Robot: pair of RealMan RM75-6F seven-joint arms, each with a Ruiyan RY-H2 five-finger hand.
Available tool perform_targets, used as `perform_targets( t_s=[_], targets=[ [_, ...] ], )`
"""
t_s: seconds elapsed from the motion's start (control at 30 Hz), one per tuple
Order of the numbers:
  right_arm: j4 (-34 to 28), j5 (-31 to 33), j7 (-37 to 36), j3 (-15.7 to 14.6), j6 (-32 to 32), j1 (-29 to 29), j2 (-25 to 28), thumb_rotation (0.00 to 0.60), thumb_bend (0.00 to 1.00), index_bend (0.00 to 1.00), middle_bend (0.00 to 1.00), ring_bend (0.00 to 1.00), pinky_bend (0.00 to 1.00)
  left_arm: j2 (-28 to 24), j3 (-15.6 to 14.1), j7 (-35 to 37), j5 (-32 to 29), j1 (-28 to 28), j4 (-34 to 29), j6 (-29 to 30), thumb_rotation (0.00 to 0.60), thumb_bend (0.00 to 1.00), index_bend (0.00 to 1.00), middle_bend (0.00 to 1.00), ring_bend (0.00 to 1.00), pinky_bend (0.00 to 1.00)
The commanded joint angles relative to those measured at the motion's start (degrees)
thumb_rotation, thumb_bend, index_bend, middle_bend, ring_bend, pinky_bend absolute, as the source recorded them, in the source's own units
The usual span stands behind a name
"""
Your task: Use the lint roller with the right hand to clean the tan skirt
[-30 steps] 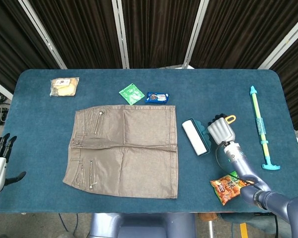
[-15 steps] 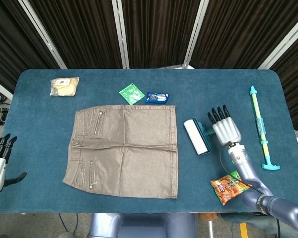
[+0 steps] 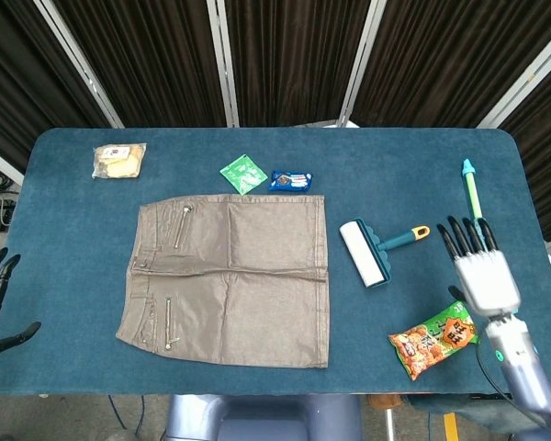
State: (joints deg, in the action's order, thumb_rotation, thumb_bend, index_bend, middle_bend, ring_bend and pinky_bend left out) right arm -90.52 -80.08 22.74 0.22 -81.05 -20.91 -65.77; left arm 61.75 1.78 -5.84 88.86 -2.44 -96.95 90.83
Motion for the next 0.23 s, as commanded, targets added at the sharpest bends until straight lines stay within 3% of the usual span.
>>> perform_targets(
  t_s=[0.03,0.23],
  targets=[
    [-1.4,-2.8,-3.1,-1.8,-3.3,3.3,0.8,0.600,0.00,0.00,0.00,0.00,0.00,0.6,0.3,1.0,1.0,-0.1,1.8,0.8,0.600,0.00,0.00,0.00,0.00,0.00],
    [-1.8,-4.6,-4.7,-1.7,-5.6,5.6,1.0,0.600,0.00,0.00,0.00,0.00,0.00,0.6,-0.1,2.5,1.9,0.1,2.6,1.2,0.600,0.00,0.00,0.00,0.00,0.00]
  ],
)
